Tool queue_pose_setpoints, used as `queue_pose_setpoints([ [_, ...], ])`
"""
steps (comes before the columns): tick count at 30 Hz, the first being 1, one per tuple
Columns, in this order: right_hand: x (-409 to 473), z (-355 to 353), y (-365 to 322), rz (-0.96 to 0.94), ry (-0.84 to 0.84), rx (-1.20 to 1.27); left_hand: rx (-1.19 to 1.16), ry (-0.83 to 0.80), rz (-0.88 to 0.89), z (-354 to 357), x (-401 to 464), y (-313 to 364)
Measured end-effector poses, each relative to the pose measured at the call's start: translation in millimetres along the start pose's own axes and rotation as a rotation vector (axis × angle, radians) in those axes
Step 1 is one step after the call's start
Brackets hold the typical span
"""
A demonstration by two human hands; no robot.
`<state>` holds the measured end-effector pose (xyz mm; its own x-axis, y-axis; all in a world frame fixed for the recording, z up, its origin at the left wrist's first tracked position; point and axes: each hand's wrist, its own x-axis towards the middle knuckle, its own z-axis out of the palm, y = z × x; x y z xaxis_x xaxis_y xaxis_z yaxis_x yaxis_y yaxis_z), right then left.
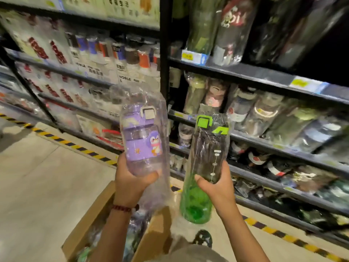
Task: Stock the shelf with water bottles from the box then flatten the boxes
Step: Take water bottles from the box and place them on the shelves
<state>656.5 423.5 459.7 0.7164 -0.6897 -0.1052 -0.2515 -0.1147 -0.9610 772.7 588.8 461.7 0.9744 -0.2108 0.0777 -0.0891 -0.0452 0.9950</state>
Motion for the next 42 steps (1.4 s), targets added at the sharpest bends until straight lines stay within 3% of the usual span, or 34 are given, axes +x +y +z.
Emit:
queue_pose_setpoints([
  [9,28.4,-116.8,-5.0,-0.093,0.264,0.112,-0.135,-0.257,0.117,143.0,6.9,39.2],
  [14,60.8,-185.8,-10.7,-0.163,0.360,0.098,-0.144,-0.301,0.182,228.9,16.5,60.4],
  [25,159.0,-282.1,-45.7,-0.372,0.414,0.129,-0.152,-0.120,0.340,358.9,73.0,111.6],
  [39,275.9,-282.1,-110.4,-0.515,0.628,0.396,-0.277,0.062,0.416,408.4,166.3,150.0],
  [42,289.2,-274.1,-114.8,-0.556,0.687,0.468,-0.330,0.030,0.412,410.8,186.4,154.2],
])
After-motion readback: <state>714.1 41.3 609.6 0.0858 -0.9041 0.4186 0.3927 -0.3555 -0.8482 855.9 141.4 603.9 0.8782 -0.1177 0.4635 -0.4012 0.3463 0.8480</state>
